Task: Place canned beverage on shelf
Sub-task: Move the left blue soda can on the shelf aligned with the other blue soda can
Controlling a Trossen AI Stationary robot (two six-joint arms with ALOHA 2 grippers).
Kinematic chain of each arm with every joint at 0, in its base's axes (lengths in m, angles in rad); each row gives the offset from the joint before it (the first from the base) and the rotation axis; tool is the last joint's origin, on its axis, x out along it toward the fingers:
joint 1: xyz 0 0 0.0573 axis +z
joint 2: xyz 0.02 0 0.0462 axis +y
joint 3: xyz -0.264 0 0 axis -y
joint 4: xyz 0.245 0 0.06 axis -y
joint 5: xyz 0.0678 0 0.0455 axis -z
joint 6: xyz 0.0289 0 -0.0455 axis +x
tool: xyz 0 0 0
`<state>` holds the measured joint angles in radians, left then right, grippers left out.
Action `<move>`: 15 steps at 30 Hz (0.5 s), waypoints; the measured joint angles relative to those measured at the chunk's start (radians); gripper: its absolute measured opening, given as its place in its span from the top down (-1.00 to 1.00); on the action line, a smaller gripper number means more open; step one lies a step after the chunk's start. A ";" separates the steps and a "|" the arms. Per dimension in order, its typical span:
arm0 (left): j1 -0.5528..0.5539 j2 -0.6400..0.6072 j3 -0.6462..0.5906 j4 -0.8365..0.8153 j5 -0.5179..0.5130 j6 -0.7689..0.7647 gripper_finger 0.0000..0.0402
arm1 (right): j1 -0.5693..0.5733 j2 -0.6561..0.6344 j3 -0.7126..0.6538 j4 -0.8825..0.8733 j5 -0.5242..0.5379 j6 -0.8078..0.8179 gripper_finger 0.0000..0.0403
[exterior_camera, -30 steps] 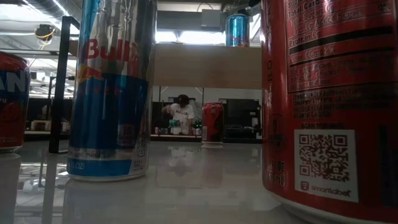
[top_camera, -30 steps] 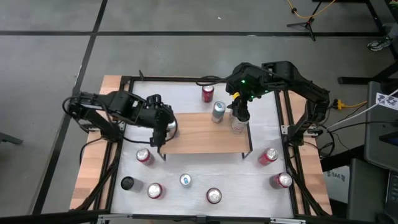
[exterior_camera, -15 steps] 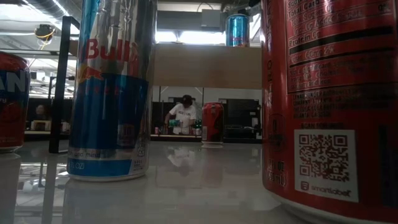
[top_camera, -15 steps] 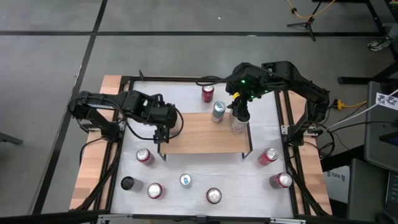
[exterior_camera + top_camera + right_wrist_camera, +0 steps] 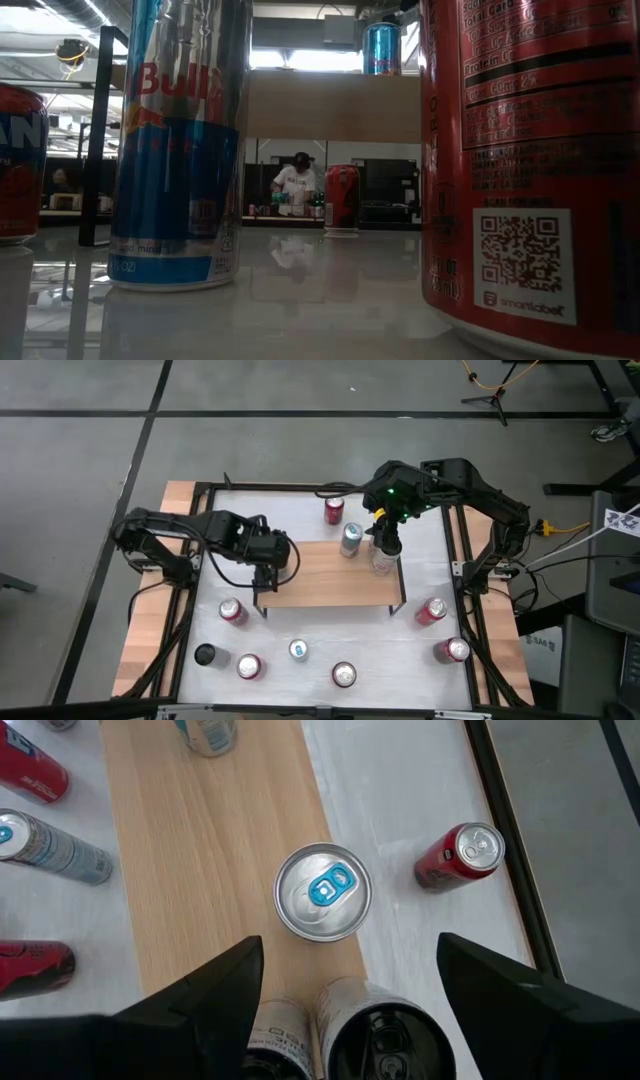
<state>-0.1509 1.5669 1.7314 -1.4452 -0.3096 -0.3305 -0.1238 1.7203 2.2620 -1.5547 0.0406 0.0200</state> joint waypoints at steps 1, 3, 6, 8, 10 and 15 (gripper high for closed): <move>0.000 0.000 -0.007 0.008 -0.001 0.000 -0.47 | 0.000 0.000 0.000 0.000 0.000 0.000 -0.43; 0.000 0.000 -0.023 0.020 -0.001 0.000 -0.47 | 0.000 0.000 0.000 0.000 0.000 0.000 -0.43; 0.000 0.000 -0.042 0.032 -0.020 -0.037 -0.47 | 0.000 0.000 0.000 -0.012 0.000 0.000 -0.43; 0.000 0.000 -0.051 0.036 -0.021 -0.066 -0.43 | 0.000 0.000 0.000 -0.018 0.000 0.000 -0.43; 0.000 0.000 -0.057 0.048 -0.020 -0.095 -0.37 | 0.000 0.000 0.000 -0.017 0.000 0.000 -0.43; 0.000 0.000 -0.061 0.103 -0.020 -0.179 -0.12 | 0.018 -0.001 0.000 -0.017 0.006 -0.004 -0.43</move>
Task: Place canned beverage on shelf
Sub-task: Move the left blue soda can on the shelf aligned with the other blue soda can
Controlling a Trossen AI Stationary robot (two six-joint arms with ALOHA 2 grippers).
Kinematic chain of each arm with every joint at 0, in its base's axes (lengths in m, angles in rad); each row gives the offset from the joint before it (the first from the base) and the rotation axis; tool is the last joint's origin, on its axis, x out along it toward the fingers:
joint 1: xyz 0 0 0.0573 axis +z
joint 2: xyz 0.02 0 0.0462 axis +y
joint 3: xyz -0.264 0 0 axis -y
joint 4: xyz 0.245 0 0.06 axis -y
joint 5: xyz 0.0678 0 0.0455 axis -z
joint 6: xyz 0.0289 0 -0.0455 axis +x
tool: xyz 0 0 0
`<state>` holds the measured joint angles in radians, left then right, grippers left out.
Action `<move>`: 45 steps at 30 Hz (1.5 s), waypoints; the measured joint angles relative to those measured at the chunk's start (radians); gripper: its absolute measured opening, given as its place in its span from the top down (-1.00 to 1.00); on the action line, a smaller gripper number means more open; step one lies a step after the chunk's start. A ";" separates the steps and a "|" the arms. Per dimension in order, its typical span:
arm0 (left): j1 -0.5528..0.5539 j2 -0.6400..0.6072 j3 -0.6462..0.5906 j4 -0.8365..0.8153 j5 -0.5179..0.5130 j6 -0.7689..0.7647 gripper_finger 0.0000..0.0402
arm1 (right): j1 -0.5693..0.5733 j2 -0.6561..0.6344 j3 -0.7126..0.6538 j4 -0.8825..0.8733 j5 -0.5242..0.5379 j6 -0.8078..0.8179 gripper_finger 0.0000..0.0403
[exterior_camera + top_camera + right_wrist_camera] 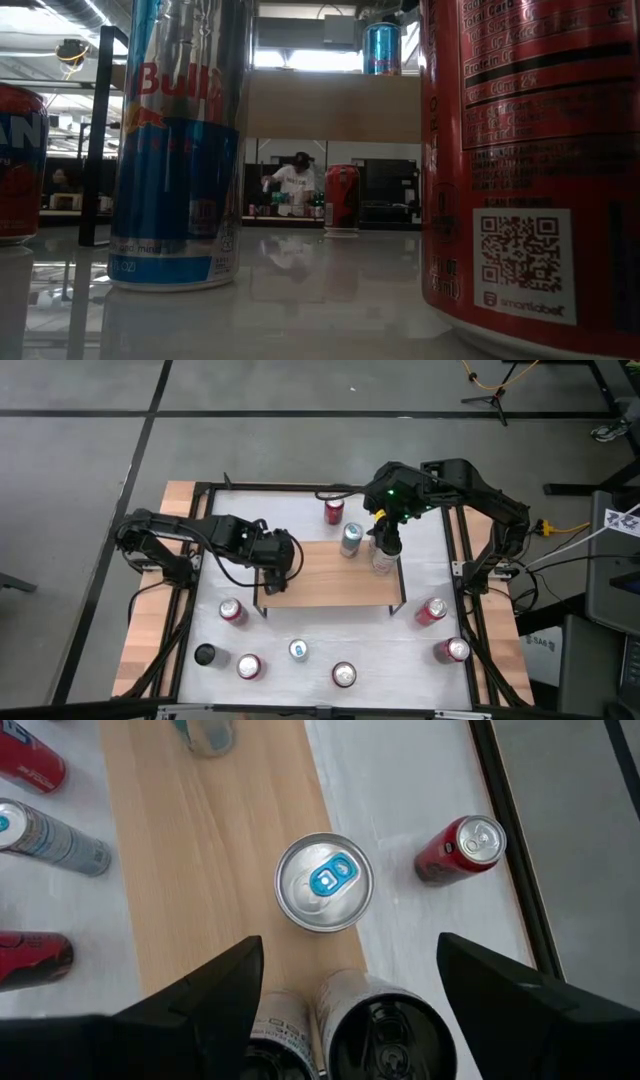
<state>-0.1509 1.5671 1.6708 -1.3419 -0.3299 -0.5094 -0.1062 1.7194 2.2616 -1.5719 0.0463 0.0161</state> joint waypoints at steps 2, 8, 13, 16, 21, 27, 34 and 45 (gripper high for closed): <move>0.000 0.000 0.000 0.040 -0.001 -0.031 -0.04 | 0.023 -0.005 -0.001 0.000 0.026 -0.013 -0.43; 0.000 0.010 0.000 0.175 -0.005 -0.064 -0.01 | 0.112 -0.054 -0.004 0.003 0.057 -0.022 -0.43; 0.000 0.049 0.000 0.237 -0.005 -0.064 -0.01 | 0.190 -0.112 -0.068 0.004 0.097 -0.021 -0.43; 0.002 0.077 0.000 0.294 -0.010 -0.052 -0.01 | 0.227 -0.157 -0.132 0.012 0.137 0.004 -0.43; 0.004 0.124 0.003 0.421 -0.026 0.002 -0.01 | 0.253 -0.230 -0.258 0.065 0.162 0.037 -0.43; 0.027 0.141 0.002 0.498 -0.027 0.026 -0.01 | 0.250 -0.305 -0.409 0.153 0.153 0.063 -0.43; 0.047 0.141 0.002 0.497 -0.035 0.025 -0.09 | 0.250 -0.337 -0.512 0.236 0.128 0.063 -0.43; 0.047 0.141 0.001 0.502 -0.034 0.024 -0.20 | 0.250 -0.337 -0.521 0.245 0.125 0.058 -0.43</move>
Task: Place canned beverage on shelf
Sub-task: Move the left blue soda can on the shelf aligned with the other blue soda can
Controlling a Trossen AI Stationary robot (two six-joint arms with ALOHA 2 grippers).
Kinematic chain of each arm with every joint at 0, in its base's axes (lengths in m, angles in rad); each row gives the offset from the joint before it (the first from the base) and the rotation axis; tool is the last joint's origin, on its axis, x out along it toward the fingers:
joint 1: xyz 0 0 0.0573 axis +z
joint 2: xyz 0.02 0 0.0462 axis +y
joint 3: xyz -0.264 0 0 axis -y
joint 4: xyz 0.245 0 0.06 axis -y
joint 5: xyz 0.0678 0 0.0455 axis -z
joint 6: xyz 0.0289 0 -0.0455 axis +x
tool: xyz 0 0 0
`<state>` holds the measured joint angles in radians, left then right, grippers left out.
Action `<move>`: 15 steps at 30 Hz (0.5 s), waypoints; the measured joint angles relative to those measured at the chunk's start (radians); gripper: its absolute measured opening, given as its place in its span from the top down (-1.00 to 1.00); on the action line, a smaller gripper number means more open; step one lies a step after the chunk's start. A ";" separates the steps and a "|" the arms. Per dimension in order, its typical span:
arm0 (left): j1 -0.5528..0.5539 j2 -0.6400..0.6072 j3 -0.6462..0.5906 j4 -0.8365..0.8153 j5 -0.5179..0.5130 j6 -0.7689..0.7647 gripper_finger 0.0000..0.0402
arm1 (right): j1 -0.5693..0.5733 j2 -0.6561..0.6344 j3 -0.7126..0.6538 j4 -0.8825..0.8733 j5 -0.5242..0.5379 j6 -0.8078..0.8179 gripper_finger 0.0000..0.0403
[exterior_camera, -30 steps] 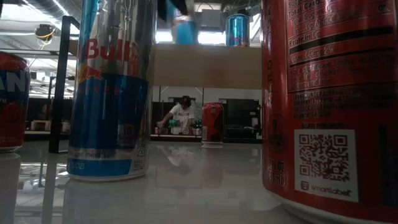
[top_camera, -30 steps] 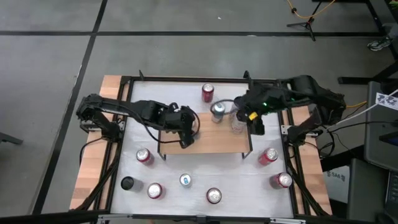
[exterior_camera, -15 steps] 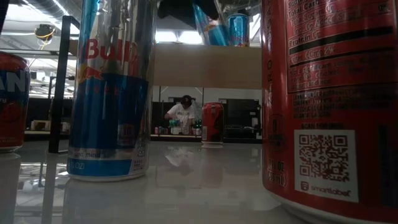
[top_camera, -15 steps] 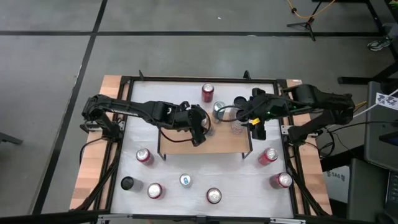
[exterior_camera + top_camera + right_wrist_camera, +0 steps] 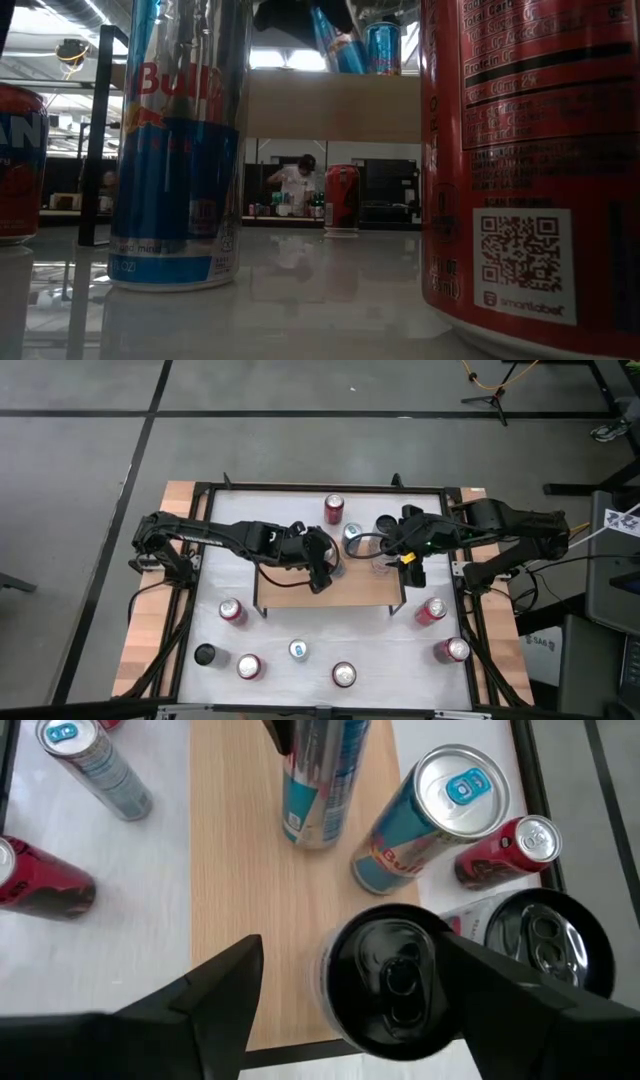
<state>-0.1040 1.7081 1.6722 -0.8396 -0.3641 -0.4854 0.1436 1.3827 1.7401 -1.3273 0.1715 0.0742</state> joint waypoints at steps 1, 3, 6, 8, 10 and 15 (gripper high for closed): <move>0.000 0.000 0.000 0.005 0.000 -0.001 -0.20 | 0.000 0.000 0.000 0.000 0.000 0.000 -0.43; 0.000 0.000 0.000 0.014 0.000 -0.001 -0.21 | 0.000 0.000 0.000 0.000 0.000 0.000 -0.43; 0.000 0.000 0.000 0.022 0.000 -0.001 -0.21 | 0.000 0.000 0.000 0.000 0.000 0.000 -0.43; 0.000 0.000 0.000 0.022 0.000 -0.008 -0.21 | 0.000 0.000 0.000 0.000 0.000 0.000 -0.43; 0.000 0.000 0.000 0.022 0.000 -0.010 -0.21 | 0.000 0.000 0.000 0.000 0.000 0.000 -0.43; 0.000 -0.001 0.000 0.022 0.000 -0.010 -0.21 | 0.000 0.000 0.000 0.000 0.000 -0.001 -0.43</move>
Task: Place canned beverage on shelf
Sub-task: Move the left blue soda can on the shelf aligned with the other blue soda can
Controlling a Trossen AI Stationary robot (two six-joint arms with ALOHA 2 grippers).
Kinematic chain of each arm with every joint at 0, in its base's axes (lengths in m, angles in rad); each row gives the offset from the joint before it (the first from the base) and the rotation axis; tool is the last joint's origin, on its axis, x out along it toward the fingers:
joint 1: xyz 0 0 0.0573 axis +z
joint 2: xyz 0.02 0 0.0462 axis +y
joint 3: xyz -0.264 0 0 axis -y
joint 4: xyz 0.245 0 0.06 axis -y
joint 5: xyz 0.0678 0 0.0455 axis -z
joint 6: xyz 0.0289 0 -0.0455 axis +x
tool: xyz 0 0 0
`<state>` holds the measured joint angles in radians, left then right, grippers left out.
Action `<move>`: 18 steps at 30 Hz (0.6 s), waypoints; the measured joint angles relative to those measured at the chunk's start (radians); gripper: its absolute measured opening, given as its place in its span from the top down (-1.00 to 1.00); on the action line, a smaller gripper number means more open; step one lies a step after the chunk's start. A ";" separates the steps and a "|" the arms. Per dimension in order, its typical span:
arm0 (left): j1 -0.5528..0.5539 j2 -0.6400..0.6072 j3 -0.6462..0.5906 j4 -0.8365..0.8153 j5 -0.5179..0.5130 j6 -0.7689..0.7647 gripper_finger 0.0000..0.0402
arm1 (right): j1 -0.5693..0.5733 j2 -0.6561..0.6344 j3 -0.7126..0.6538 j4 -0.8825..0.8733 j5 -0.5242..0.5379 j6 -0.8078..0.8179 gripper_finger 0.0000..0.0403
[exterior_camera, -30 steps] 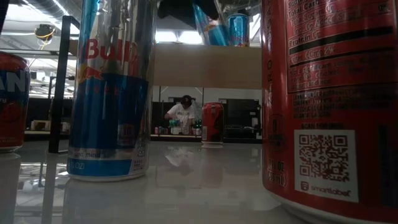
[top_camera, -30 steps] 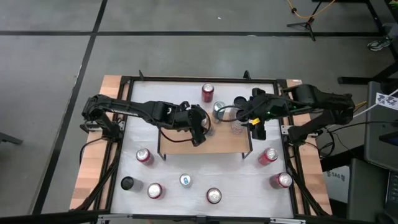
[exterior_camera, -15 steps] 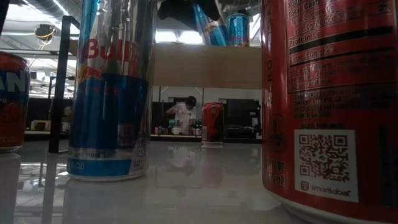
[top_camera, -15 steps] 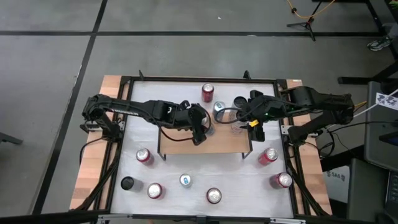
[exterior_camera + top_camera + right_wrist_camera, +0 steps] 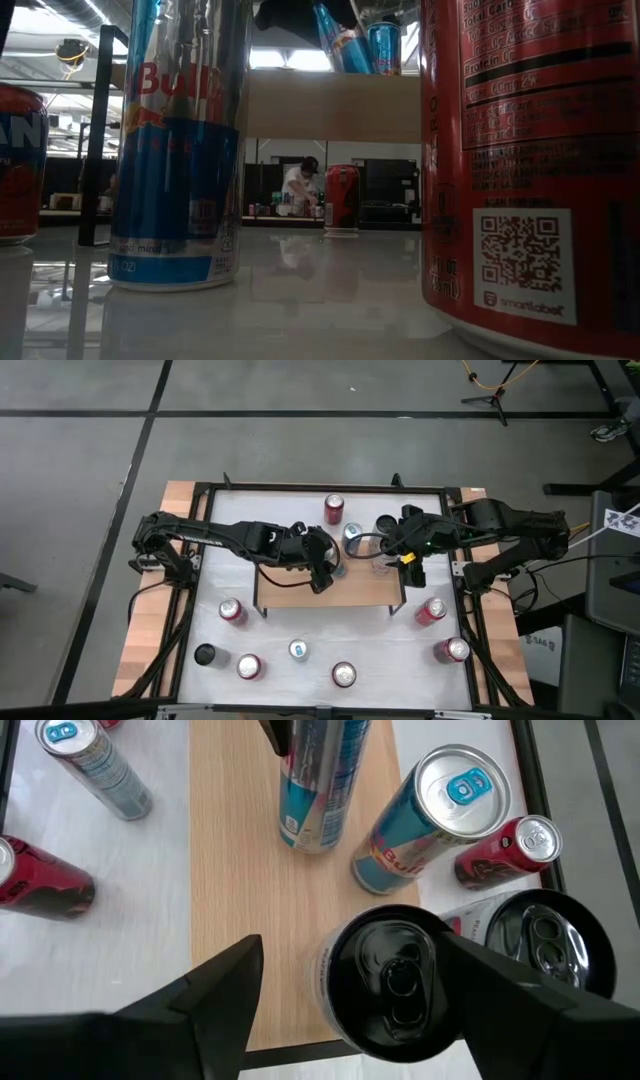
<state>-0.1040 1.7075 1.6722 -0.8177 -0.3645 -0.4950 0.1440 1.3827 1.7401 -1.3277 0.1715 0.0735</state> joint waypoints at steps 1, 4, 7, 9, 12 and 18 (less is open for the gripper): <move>0.000 0.000 0.000 0.000 0.000 0.000 -0.21 | 0.000 0.000 0.000 0.000 0.000 0.000 -0.43; 0.001 -0.001 0.000 0.000 0.000 0.000 -0.21 | 0.000 0.000 0.000 0.000 0.000 0.000 -0.43; 0.002 -0.001 0.000 0.000 0.000 0.000 -0.21 | 0.000 0.000 0.000 0.000 0.000 0.000 -0.43; 0.002 -0.001 0.000 0.000 0.000 0.000 -0.21 | 0.000 0.000 0.000 0.000 0.000 0.000 -0.43; 0.002 -0.001 0.000 0.000 0.000 0.000 -0.21 | 0.000 0.000 0.000 0.000 0.000 0.000 -0.43; 0.005 -0.001 0.000 0.000 0.001 0.001 -0.23 | 0.000 0.000 0.000 0.000 0.000 0.000 -0.43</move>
<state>-0.0986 1.7065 1.6722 -0.8177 -0.3630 -0.4936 0.1440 1.3830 1.7401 -1.3281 0.1715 0.0734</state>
